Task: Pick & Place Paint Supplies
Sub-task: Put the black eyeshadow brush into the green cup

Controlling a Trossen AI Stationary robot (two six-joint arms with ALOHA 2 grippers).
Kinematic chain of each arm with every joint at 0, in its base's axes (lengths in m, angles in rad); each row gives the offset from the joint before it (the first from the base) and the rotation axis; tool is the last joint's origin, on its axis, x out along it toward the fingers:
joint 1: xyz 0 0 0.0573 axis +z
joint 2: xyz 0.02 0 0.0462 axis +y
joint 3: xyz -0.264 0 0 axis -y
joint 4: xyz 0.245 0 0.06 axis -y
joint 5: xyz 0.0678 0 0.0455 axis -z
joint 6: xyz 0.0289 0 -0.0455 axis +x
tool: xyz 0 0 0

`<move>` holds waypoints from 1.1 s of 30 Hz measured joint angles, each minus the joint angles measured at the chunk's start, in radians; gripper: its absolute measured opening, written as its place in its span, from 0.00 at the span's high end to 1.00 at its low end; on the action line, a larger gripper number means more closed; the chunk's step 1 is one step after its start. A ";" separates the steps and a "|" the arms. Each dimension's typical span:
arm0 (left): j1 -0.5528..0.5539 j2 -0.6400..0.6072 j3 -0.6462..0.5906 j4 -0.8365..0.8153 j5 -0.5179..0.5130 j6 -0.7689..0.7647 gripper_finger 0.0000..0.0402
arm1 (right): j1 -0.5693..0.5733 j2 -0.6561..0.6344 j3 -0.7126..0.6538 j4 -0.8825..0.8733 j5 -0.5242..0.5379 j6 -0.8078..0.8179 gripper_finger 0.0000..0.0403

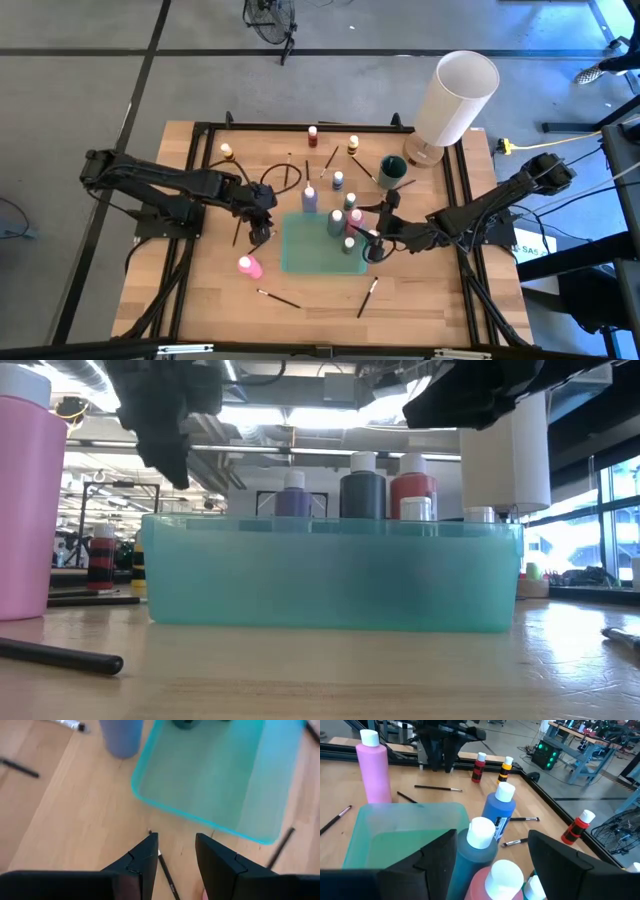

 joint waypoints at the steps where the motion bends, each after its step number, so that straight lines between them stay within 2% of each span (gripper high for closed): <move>1: -0.008 0.005 0.000 -0.001 -0.017 -0.016 0.68 | 0.000 0.000 0.000 0.002 0.000 0.000 0.38; 7: -0.030 0.082 0.000 -0.010 -0.096 -0.113 0.68 | 0.000 0.000 0.000 0.006 0.000 0.000 0.38; 19: -0.026 0.273 0.052 -0.013 -0.059 -0.085 0.68 | 0.000 0.000 -0.001 0.003 -0.012 0.004 0.38; 33: -0.055 0.366 0.059 -0.013 -0.075 -0.122 0.68 | 0.000 0.001 -0.001 0.002 -0.012 0.007 0.38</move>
